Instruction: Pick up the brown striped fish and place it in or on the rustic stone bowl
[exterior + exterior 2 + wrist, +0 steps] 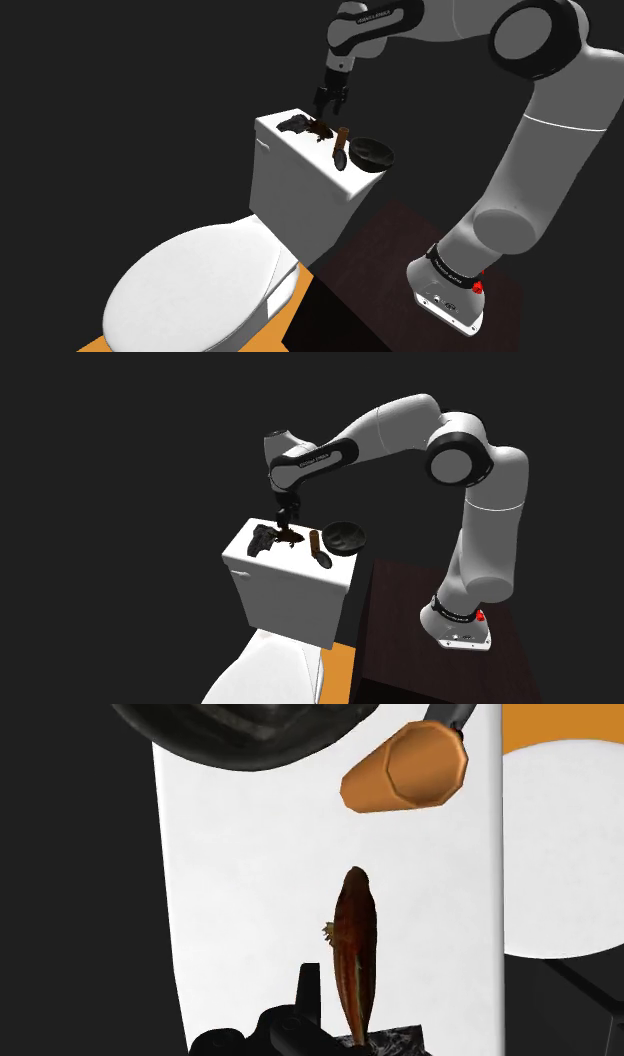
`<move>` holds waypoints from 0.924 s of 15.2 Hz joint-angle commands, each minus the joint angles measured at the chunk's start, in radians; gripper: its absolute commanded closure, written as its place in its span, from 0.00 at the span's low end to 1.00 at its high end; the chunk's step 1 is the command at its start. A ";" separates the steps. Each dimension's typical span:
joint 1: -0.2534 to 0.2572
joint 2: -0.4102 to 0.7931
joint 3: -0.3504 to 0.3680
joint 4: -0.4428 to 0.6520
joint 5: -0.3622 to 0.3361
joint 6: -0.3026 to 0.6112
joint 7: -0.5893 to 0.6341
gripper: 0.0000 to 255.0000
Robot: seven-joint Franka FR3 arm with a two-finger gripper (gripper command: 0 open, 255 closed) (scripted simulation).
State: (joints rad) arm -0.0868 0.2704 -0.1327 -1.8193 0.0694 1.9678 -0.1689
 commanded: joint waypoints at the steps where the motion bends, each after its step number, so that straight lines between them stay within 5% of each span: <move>1: -0.013 0.082 -0.004 0.082 0.007 -0.006 -0.010 0.00; 14: -0.019 0.155 -0.002 0.063 0.018 0.082 -0.018 0.00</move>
State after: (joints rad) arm -0.1057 0.4257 -0.1344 -1.7553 0.0874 2.0485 -0.1872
